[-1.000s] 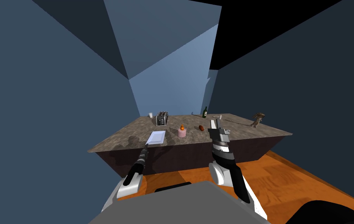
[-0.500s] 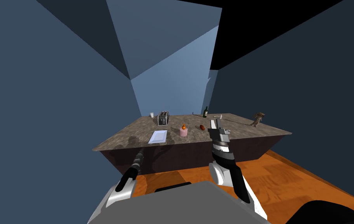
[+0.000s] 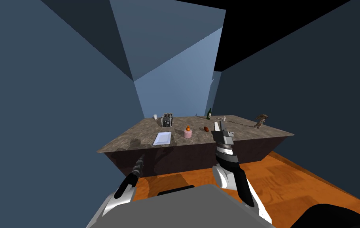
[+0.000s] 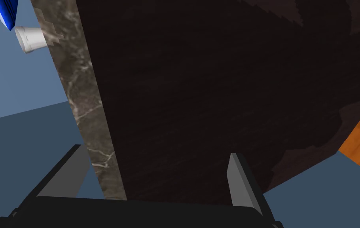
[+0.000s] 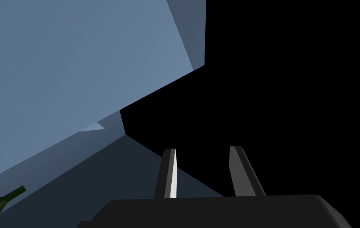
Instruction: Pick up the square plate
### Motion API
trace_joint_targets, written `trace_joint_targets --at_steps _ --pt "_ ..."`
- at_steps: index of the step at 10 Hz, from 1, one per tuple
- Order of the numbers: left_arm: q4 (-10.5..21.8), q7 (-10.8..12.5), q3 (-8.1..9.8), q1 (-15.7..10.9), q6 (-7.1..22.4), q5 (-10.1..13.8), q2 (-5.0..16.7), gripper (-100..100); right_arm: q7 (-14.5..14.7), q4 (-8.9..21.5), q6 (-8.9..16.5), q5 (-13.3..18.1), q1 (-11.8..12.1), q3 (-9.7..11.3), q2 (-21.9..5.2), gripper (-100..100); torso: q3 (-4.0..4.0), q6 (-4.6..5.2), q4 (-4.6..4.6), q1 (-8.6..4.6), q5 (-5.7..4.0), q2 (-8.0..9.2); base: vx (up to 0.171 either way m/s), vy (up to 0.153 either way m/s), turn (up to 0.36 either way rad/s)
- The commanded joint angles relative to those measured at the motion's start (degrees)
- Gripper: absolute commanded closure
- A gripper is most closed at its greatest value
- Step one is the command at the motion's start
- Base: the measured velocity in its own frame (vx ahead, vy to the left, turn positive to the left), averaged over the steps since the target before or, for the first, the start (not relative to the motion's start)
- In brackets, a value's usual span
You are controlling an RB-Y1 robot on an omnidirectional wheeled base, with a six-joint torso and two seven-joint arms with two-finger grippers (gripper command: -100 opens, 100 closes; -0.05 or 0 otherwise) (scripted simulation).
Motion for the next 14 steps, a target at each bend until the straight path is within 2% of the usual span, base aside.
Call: trace_joint_targets --at_steps 1,7,14 --pt "-1.1 0.3 -0.34 0.8 2.4 0.1 0.2 -100 0.0 0.0 0.0 0.0 0.0 0.0 0.0 0 0.0 0.0 0.0 0.0 0.0 0.0 -0.025 0.027 -0.016" --pt "-4.1 0.4 -1.98 0.2 8.6 -0.3 0.4 -100 0.0 0.0 0.0 0.0 0.0 0.0 0.0 0 -0.03 0.01 -0.01 -0.14 -0.03 -0.05 -0.024 0.006 -0.028" --pt "-8.6 0.4 -4.3 -4.1 16.7 -1.4 -0.9 -100 0.0 0.0 0.0 0.0 0.0 0.0 0.0 0 -0.09 0.02 -0.03 -0.19 -0.04 -0.16 0.002 -0.009 -0.046"
